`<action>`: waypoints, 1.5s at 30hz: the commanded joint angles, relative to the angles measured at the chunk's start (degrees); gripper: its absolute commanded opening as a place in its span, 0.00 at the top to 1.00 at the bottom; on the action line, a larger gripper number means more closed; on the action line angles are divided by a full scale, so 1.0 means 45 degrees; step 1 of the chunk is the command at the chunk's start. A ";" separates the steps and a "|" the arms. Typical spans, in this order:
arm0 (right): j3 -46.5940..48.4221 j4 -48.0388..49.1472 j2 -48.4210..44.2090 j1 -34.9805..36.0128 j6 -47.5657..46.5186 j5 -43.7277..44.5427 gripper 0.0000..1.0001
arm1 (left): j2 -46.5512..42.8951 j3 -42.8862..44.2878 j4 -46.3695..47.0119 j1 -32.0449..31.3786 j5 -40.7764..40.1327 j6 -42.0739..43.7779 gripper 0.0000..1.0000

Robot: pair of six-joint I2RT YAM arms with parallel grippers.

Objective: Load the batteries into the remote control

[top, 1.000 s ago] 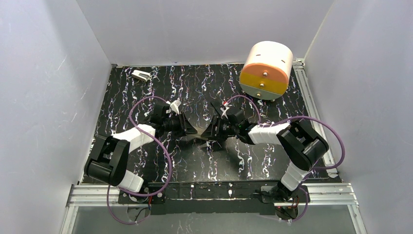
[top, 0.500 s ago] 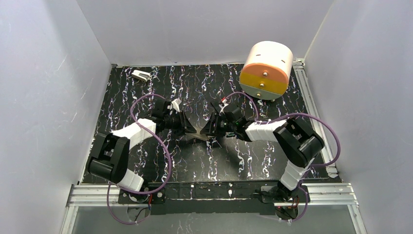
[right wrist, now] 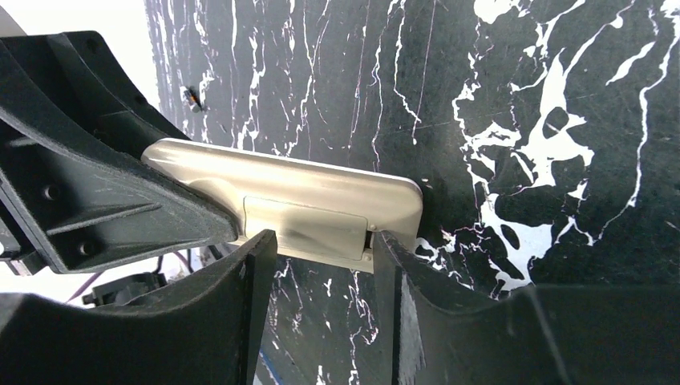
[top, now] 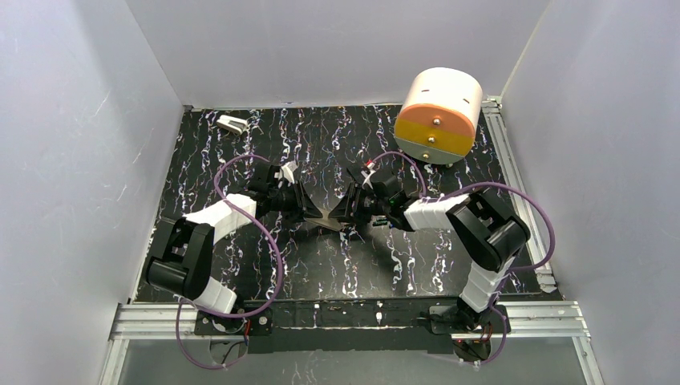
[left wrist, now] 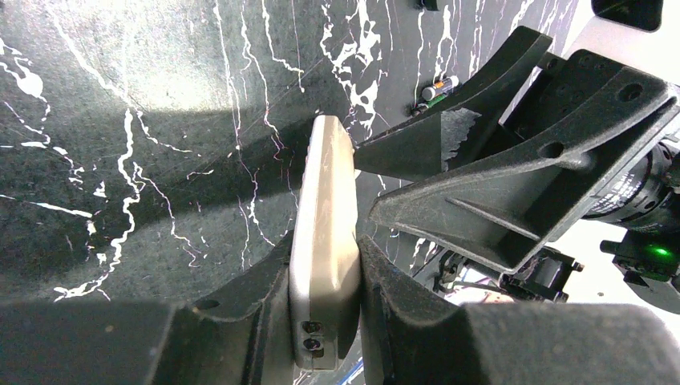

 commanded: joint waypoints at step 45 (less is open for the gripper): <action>-0.1492 0.0266 -0.1232 -0.0855 0.1127 0.0359 0.47 | 0.0847 0.2206 -0.5156 -0.0291 -0.2840 0.1818 1.00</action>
